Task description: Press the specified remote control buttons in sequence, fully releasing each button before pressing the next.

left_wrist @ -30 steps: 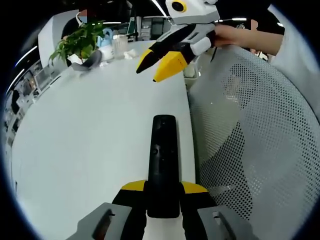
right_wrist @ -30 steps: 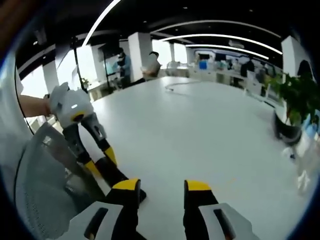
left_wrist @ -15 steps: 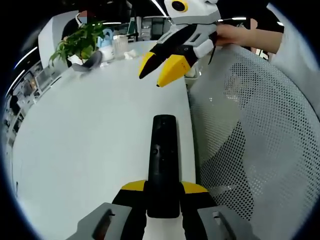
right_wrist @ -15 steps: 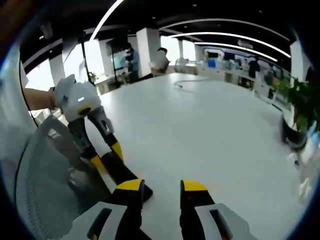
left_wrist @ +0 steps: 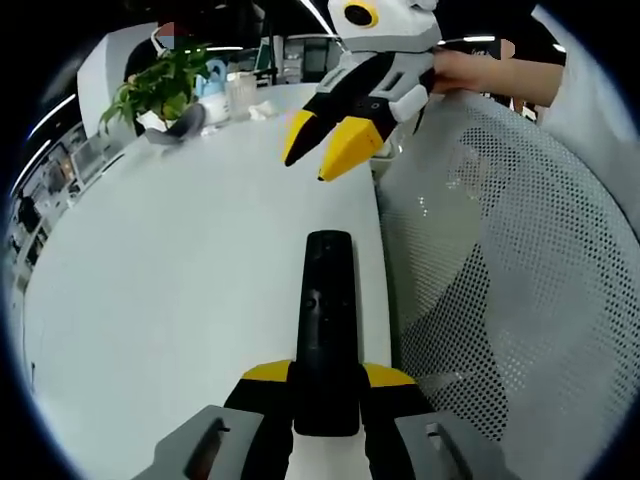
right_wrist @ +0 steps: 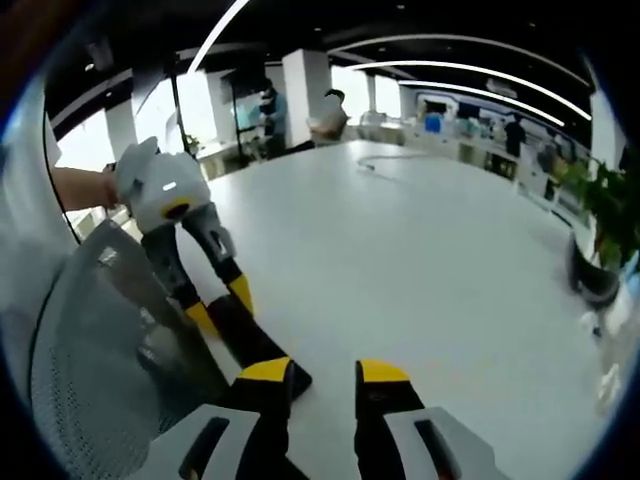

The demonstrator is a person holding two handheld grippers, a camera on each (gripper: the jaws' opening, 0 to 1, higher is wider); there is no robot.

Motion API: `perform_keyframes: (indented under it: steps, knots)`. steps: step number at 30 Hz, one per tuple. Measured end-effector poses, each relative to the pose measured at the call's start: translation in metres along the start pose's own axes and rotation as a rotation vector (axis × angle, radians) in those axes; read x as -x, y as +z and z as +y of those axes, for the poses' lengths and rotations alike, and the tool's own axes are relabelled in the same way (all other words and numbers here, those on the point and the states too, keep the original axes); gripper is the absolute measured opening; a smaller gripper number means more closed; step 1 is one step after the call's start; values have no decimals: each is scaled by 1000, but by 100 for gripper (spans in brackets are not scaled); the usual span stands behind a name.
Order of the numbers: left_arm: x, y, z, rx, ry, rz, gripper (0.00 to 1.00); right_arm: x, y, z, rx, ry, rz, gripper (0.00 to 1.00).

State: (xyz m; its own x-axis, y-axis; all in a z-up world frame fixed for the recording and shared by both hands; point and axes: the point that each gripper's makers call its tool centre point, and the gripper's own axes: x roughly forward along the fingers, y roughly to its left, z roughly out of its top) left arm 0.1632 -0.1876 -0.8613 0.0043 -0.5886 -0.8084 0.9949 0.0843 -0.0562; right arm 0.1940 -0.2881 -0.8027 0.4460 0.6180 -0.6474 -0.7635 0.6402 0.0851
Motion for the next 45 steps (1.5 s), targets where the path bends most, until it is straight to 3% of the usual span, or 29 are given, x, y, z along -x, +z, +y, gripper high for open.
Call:
perform_keyframes:
  steps: [45]
  knots:
    - [1, 1, 0, 7, 24, -71, 25, -13, -21, 33, 169, 134, 156, 13]
